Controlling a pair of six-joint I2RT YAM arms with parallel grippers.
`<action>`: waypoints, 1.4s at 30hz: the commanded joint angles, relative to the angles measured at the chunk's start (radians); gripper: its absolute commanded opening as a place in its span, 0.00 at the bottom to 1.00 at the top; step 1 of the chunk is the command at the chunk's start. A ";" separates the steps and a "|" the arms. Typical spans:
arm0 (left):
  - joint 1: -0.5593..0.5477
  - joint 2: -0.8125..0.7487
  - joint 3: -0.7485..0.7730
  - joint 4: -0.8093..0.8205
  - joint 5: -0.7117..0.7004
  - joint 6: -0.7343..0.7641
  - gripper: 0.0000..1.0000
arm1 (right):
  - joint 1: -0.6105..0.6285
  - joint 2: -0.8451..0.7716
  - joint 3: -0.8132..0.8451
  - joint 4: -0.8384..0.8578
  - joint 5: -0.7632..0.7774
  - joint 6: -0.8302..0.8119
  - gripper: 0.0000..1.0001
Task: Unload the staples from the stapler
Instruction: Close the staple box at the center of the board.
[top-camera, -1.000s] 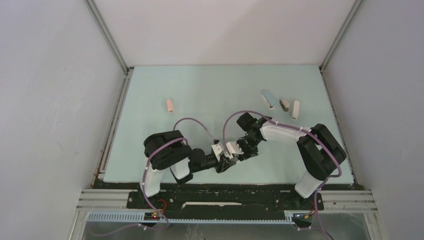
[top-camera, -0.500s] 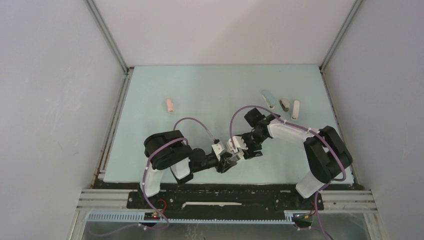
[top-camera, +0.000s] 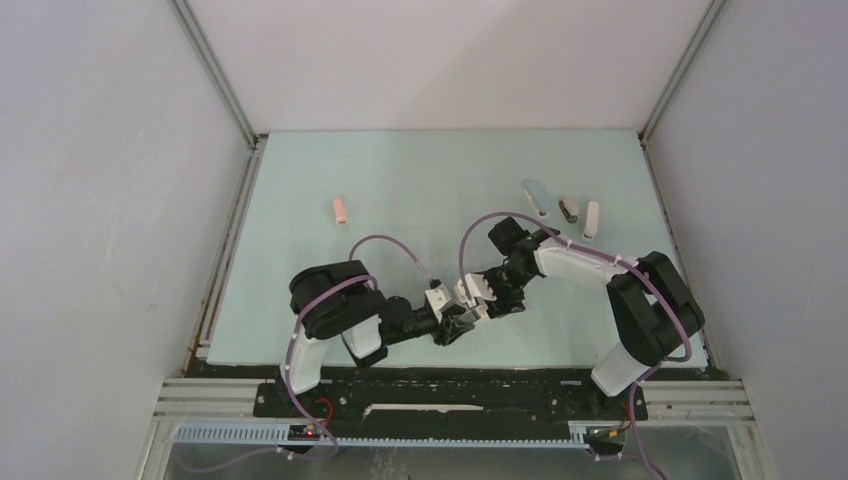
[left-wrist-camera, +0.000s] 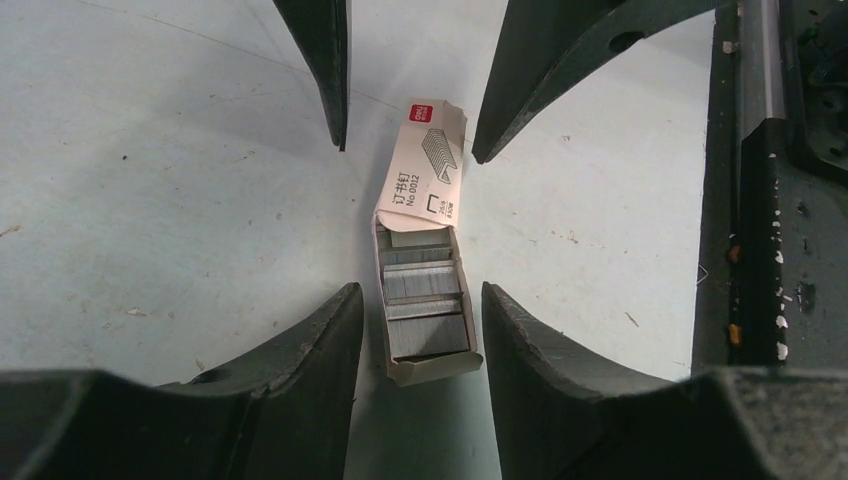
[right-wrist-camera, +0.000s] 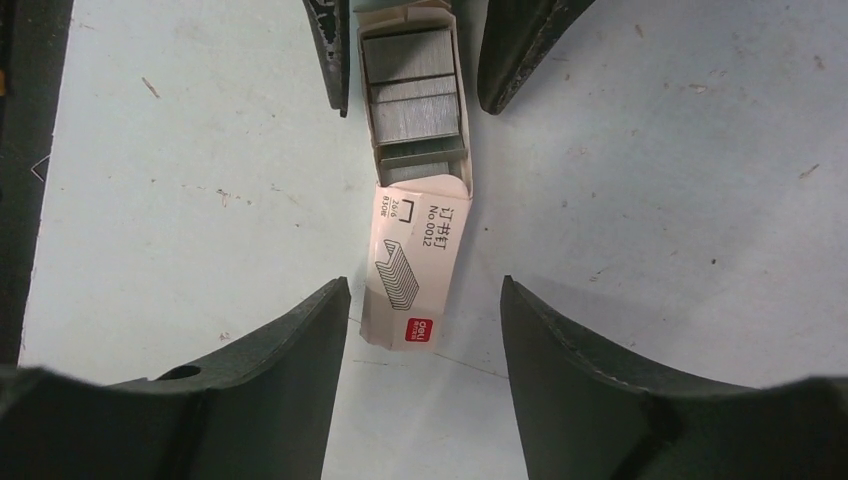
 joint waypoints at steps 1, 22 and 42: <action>-0.005 0.049 0.009 -0.027 0.024 0.027 0.52 | 0.003 0.019 -0.006 0.006 0.027 -0.005 0.65; -0.016 0.078 0.016 -0.027 0.047 0.063 0.37 | 0.024 -0.004 -0.040 0.070 0.011 -0.011 0.45; -0.007 0.076 0.013 -0.027 -0.053 0.001 0.36 | 0.066 -0.003 -0.043 0.041 -0.025 -0.039 0.42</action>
